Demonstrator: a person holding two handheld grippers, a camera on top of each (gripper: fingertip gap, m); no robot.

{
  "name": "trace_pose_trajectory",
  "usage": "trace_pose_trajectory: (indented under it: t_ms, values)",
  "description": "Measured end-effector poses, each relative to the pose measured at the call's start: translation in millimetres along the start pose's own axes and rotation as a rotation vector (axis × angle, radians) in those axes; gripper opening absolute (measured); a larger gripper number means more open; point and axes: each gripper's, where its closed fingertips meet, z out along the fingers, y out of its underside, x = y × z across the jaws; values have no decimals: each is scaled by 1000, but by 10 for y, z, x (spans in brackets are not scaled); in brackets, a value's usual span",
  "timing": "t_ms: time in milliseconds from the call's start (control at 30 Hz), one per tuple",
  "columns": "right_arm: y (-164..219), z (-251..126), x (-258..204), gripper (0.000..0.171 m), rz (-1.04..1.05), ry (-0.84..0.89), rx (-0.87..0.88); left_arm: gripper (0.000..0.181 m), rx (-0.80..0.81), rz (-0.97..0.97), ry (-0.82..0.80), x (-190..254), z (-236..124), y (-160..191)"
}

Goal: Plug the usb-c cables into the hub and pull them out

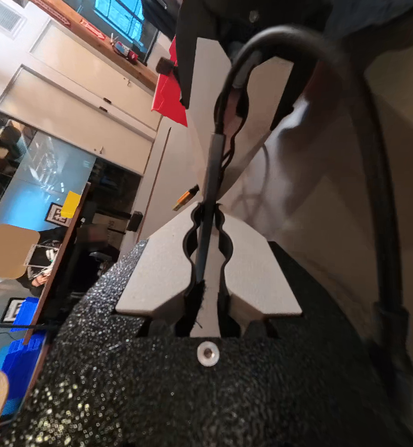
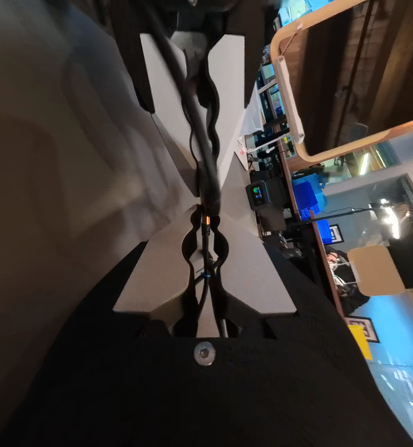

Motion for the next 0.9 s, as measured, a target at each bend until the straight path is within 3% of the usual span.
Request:
trace_pose_trajectory:
  t_ms: [33,167,333,533,900]
  values:
    - [13,18,-20,4,-21,2,-11,12,-13,18,-27,4,2,28]
    - [59,78,-87,5,-77,7,-41,8,-81,163,-75,69,12,120]
    - [29,146,-178,5,-127,19,-17,8,-50,140,-32,166,-8,128]
    - [82,253,-323,5,-160,25,-45,8,-165,199,-68,283,-41,278]
    - [-156,152,-428,5,-196,40,60,8,-81,209,-79,393,-243,119]
